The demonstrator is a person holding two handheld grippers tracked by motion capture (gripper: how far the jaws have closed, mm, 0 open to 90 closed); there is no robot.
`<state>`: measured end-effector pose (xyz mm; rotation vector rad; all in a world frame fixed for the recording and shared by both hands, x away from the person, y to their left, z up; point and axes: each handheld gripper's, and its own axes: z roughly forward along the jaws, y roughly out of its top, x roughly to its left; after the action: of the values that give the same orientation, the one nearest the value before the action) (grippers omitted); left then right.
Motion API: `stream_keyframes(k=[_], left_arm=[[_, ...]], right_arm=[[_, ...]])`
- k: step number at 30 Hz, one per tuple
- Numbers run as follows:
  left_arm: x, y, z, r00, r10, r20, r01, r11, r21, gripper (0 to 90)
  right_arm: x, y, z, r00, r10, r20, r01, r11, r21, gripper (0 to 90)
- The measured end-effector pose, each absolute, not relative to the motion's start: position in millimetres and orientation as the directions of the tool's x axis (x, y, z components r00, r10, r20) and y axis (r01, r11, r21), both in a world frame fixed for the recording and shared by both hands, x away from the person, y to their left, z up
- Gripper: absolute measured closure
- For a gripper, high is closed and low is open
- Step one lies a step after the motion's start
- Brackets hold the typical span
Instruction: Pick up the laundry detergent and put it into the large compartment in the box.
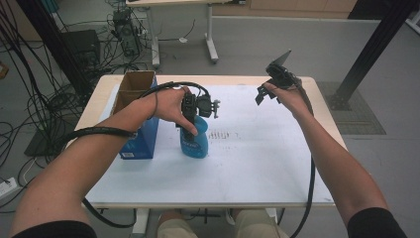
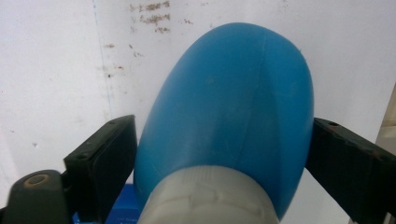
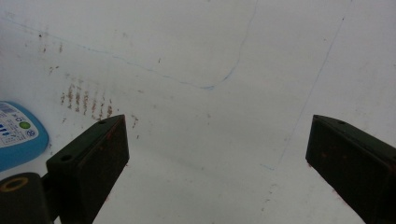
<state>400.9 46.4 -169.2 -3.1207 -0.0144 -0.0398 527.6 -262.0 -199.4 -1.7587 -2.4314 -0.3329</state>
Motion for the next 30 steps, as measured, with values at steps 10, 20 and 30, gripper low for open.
stream_keyframes(k=[10,20,30], left_arm=[[399.8,43.9,-172.1,0.999,-0.015,0.034,-0.014,-0.999,-0.029,23.7],[399.8,41.5,-171.0,0.999,-0.035,0.039,-0.033,-0.999,-0.039,33.1],[399.9,38.9,-170.8,0.998,-0.049,0.037,-0.047,-0.998,-0.052,34.5]], right_arm=[[528.3,-264.3,-200.0,-0.315,0.921,0.228,0.949,0.299,0.102,5.9],[529.3,-265.3,-201.5,-0.315,0.92,0.231,0.949,0.3,0.101,5.9],[528.8,-265.5,-202.4,-0.314,0.92,0.234,0.949,0.299,0.098,5.9]])
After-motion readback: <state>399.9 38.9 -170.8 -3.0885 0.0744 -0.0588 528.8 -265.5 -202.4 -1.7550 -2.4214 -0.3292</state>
